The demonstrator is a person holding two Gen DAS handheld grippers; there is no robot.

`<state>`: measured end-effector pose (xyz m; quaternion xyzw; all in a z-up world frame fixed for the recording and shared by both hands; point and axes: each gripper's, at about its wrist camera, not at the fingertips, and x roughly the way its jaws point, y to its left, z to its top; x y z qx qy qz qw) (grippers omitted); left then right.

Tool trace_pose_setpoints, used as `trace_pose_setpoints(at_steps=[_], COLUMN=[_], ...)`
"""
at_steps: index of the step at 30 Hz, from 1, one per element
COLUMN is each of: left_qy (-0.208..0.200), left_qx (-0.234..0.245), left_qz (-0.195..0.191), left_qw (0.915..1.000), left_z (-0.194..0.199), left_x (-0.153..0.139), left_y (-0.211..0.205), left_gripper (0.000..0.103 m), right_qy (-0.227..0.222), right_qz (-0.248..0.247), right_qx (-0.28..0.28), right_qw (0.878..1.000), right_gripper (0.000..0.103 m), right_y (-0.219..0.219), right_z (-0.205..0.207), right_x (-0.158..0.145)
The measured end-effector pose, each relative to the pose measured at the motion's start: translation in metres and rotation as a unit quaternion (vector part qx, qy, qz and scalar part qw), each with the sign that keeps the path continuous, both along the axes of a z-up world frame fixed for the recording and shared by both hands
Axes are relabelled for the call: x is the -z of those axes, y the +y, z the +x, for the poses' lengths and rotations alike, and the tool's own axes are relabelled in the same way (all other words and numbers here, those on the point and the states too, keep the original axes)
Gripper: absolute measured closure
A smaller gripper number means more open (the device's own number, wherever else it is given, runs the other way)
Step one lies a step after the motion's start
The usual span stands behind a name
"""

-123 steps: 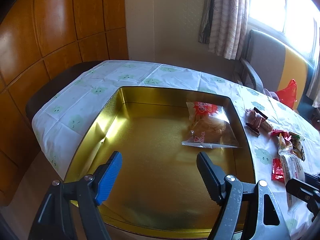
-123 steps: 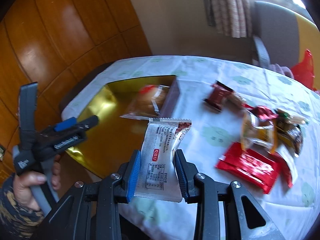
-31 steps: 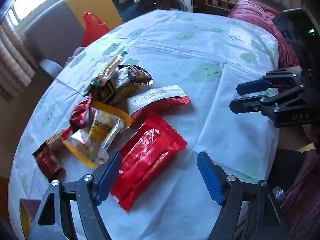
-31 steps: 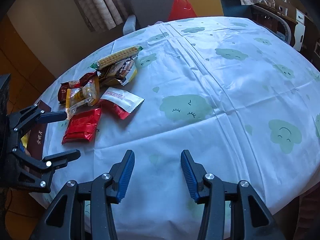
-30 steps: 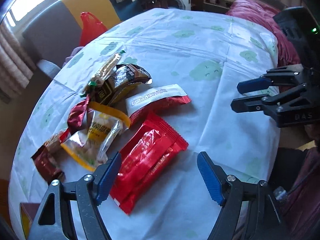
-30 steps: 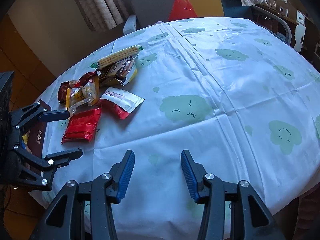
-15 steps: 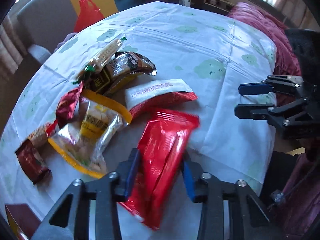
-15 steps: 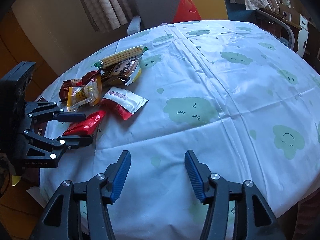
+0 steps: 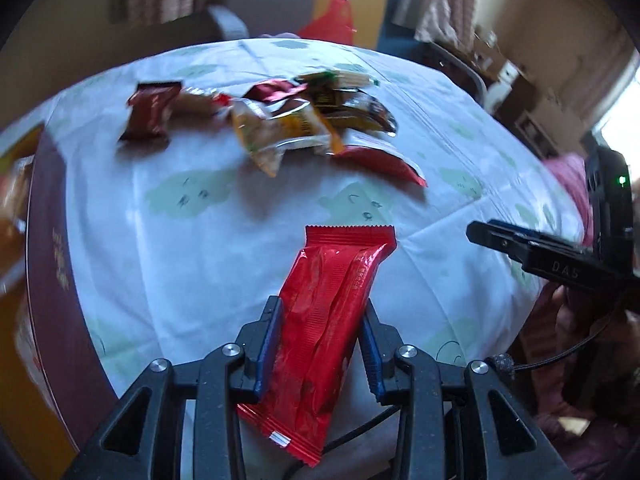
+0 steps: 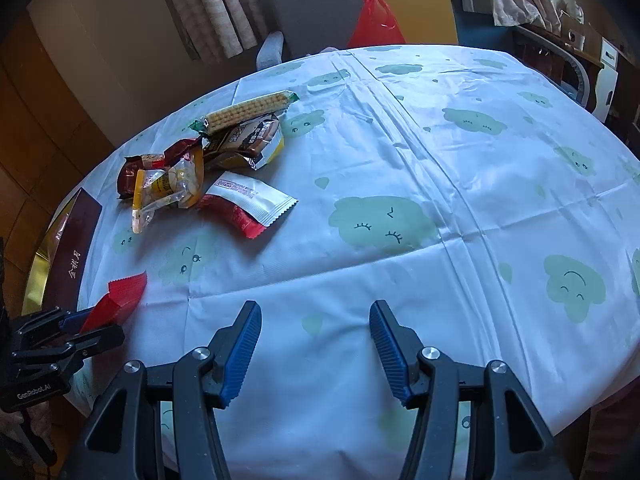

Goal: Organize snacks
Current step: 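Hold the red bar packet in the left tool while the right tool grasps the WEIDAN cracker pack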

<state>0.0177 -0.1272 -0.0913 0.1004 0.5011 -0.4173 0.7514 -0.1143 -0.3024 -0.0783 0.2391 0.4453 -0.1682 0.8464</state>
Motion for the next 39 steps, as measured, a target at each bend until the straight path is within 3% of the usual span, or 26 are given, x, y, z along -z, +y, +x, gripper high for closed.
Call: trace_pose_setpoints(at_steps=[3,8,18,23,30,32,34,36,39], left_qy=[-0.003,-0.016,-0.018,-0.02,-0.009,-0.006,-0.004,-0.005,-0.006], left_qx=[-0.012,-0.024,-0.038,-0.036,-0.041,-0.043,-0.043,-0.044,-0.044], left_qz=[-0.001,0.004,-0.02,-0.024,-0.034,-0.037,-0.039,-0.039,-0.038], left_qw=[0.9999,0.9996,0.9989,0.9988,0.9985,0.9984,0.9983,0.9983,0.9983], left_z=[0.0,0.001,0.0,-0.001,0.001,0.001,0.001,0.001,0.0], left_x=[-0.001,0.001,0.002,0.004,0.005,0.005,0.005,0.005,0.005], left_y=[0.003,-0.006,0.006,0.007,0.011,0.012,0.012,0.012,0.012], left_gripper=[0.066,0.066,0.067,0.067,0.066,0.066,0.066,0.066,0.066], right_qy=[-0.001,-0.043,-0.121,-0.112,-0.087,-0.08,-0.072,-0.074,-0.091], right_qz=[0.024,0.08,0.15,0.179,0.174,0.173,0.172,0.156,0.155], right_qx=[-0.008,-0.013,0.023,0.05,0.055,0.032,0.011,0.007,0.013], right_qw=[1.0,0.996,0.981,0.976,0.979,0.981,0.982,0.985,0.984], right_gripper=[0.045,0.045,0.043,0.043,0.041,0.053,0.08,0.094,0.097], right_y=[-0.004,-0.013,-0.055,-0.072,-0.078,-0.075,-0.069,-0.067,-0.073], right_z=[0.004,0.018,0.093,0.135,0.184,0.196,0.203,0.203,0.194], right_x=[-0.002,-0.014,-0.038,-0.025,-0.008,-0.004,-0.003,-0.006,-0.015])
